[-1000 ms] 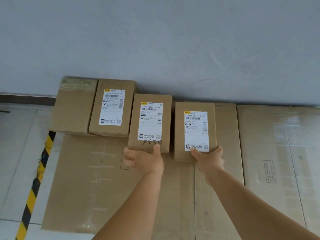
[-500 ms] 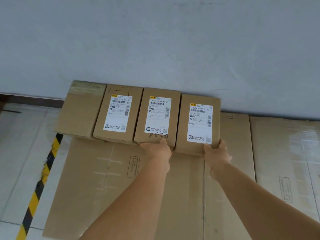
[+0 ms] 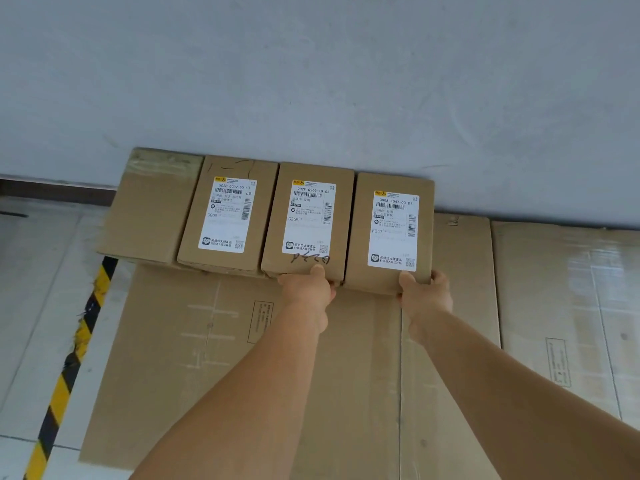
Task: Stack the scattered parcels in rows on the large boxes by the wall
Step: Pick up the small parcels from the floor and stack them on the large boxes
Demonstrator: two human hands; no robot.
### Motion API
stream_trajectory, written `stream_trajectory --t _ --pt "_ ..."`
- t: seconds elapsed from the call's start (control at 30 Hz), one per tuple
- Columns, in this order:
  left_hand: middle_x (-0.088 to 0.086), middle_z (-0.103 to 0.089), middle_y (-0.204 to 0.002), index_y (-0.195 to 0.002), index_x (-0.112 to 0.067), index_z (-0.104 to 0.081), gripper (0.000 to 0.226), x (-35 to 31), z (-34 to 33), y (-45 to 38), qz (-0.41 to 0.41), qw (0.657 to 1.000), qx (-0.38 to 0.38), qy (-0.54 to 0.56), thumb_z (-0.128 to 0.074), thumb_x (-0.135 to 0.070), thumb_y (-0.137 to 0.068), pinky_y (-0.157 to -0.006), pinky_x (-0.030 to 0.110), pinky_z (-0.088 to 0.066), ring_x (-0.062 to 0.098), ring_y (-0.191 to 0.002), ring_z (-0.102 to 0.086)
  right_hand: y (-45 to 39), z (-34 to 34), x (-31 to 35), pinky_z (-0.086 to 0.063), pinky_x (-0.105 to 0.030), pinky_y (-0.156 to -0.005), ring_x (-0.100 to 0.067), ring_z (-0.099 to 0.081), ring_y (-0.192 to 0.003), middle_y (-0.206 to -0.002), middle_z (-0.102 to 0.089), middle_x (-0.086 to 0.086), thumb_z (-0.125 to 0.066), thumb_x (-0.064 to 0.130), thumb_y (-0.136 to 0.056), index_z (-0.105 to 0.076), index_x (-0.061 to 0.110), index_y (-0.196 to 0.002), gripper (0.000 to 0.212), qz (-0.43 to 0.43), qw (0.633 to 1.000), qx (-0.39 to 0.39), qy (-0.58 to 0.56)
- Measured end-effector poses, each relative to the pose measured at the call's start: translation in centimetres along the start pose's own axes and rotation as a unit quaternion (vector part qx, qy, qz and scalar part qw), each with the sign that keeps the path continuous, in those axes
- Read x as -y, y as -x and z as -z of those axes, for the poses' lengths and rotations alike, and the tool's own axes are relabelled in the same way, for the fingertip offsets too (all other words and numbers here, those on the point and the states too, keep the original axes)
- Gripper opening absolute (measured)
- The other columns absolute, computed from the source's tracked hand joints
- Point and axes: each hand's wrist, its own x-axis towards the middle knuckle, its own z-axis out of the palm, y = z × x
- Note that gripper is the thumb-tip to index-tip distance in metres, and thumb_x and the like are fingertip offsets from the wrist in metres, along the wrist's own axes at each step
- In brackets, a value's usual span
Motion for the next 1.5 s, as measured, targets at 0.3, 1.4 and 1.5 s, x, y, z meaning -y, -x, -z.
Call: stream_trajectory --t 0.3,1.4,1.5 --pt "0.003 -0.032 -0.154 -0.154 -0.024 0.006 0.079 0.5 1.3 7.2 -0.066 0.986 0.028 -0.149 -0.048 -0.037 -0.097 -0.104 0.042 -0.033 0.027 -0.136 -0.038 5.2 3.9 0.8 -0.033 -0.043 -0.109 -0.026 -0.035 -0.136 -0.154 -0.028 0.001 -0.053 0.045 -0.091 -0.007 0.026 -0.154 0.080 0.006 0.998 0.058 0.025" --pt "0.006 -0.020 -0.158 -0.154 -0.017 -0.014 0.067 18.5 7.2 42.5 -0.387 0.614 0.287 -0.626 -0.045 -0.037 -0.098 -0.112 0.036 -0.024 0.022 -0.144 -0.022 36.4 37.1 -17.0 -0.030 -0.038 -0.109 -0.021 -0.034 -0.136 -0.151 -0.033 -0.001 -0.051 0.042 -0.094 -0.030 0.015 -0.147 0.063 0.017 0.984 -0.173 0.036" --pt "0.006 -0.020 -0.158 -0.154 -0.017 -0.014 0.068 21.5 5.6 44.8 -0.395 0.596 0.302 -0.631 -0.046 -0.038 -0.097 -0.112 0.035 -0.023 0.022 -0.144 -0.023 36.9 40.7 -19.2 -0.031 -0.036 -0.107 -0.023 -0.035 -0.135 -0.149 -0.035 -0.003 -0.050 0.039 -0.096 -0.033 0.014 -0.144 0.057 0.014 0.982 -0.189 0.021"
